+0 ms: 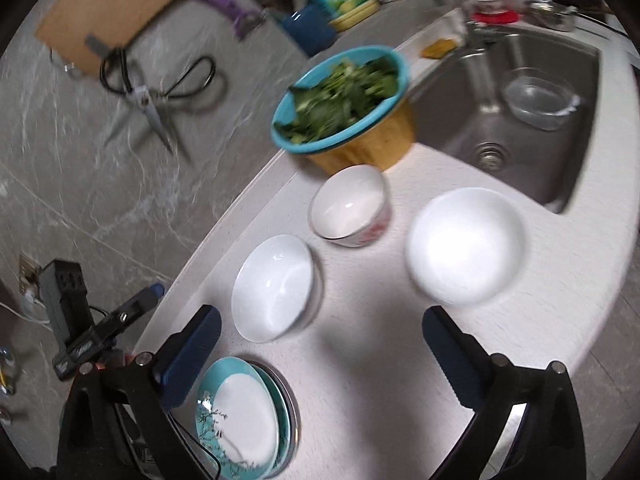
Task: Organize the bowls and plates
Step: 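Open both grippers and release the white bowl, then move both grippers to the smaller white bowl and close them on its rim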
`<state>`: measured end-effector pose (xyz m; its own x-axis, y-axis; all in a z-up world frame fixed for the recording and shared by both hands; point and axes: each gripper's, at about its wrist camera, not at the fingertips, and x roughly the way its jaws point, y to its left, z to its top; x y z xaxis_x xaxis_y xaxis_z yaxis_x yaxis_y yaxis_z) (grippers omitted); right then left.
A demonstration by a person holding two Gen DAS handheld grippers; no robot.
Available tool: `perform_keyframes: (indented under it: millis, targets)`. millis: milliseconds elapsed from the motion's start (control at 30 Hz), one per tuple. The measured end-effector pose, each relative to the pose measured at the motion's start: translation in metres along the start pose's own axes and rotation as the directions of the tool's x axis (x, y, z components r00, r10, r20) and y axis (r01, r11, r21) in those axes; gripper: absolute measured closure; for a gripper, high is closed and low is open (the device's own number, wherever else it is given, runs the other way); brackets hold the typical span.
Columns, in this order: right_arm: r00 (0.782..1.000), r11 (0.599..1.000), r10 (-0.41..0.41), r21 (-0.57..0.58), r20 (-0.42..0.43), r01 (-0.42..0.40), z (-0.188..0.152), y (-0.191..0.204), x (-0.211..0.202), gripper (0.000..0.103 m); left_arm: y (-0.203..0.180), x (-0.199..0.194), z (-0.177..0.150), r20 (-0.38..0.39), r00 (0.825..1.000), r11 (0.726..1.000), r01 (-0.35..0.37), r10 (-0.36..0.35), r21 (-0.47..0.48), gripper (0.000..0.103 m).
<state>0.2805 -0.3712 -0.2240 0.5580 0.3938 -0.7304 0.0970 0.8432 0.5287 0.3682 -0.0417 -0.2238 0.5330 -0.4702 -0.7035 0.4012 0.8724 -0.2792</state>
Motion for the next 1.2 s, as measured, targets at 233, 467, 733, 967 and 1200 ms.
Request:
perform_keyframes:
  millis: [233,467,733,967,1200]
  targets:
    - [1.000,0.998,-0.006,-0.070,-0.010,0.006,0.027,-0.030,-0.017,0.000,-0.081,0.030,-0.032,-0.058,0.997,0.998,-0.057,0.055,-0.040,0.000]
    - [0.985,0.977,0.021,-0.207,-0.173,-0.058,0.072,-0.094,0.024,0.010,-0.117,0.115,-0.033,-0.124,0.979,0.970,-0.180,0.160,-0.165,0.001]
    - [0.941,0.970,0.035,-0.216,-0.338,-0.113,0.106,-0.147,0.064,0.018,-0.114,0.213,-0.026,-0.230,0.955,0.936,-0.243,0.185,-0.254,0.006]
    - [0.910,0.960,0.030,-0.241,-0.413,-0.141,0.105,-0.156,0.088,0.027,-0.108,0.259,-0.025,-0.275,0.945,0.927,-0.253,0.176,-0.276,0.015]
    - [0.893,0.957,0.038,-0.242,-0.449,-0.162,0.106,-0.155,0.109,0.037,-0.098,0.286,-0.027,-0.312,0.937,0.918,-0.254,0.155,-0.306,0.033]
